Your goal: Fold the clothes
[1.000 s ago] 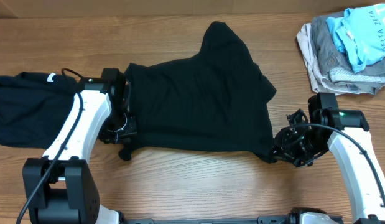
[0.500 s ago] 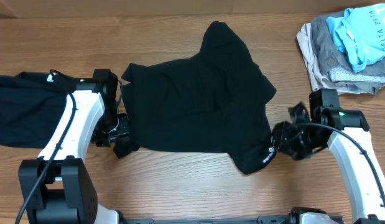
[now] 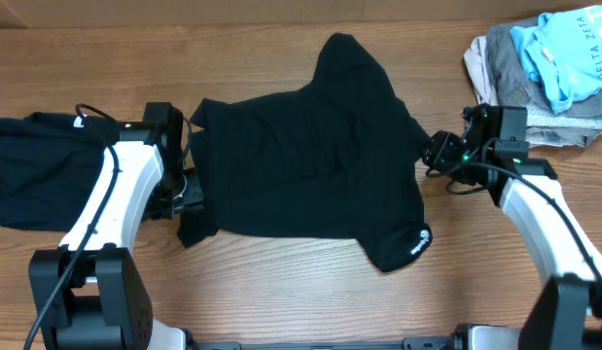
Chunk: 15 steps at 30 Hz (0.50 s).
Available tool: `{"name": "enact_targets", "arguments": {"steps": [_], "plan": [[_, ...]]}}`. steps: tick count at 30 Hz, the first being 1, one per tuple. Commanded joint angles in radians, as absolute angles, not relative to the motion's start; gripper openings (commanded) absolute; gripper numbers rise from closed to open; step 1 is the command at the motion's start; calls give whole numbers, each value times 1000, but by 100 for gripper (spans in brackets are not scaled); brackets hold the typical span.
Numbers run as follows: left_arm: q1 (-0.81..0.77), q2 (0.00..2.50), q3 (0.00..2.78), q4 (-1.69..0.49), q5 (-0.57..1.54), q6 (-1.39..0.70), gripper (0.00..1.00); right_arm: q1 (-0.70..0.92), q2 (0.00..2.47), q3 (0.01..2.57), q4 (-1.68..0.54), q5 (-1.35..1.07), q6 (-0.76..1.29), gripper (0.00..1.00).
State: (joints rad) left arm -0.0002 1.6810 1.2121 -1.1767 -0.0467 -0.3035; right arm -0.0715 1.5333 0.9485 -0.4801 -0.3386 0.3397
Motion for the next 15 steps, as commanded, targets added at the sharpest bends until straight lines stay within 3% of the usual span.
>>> {"name": "enact_targets", "arguments": {"steps": [1,15], "plan": [[-1,1655,1207,-1153,-60,-273,47,-74,1616,950,-429,-330,395,42],[-1,1655,1207,-1123,-60,-269,46,-74,1817,950,-235,-280,398,40]]}}
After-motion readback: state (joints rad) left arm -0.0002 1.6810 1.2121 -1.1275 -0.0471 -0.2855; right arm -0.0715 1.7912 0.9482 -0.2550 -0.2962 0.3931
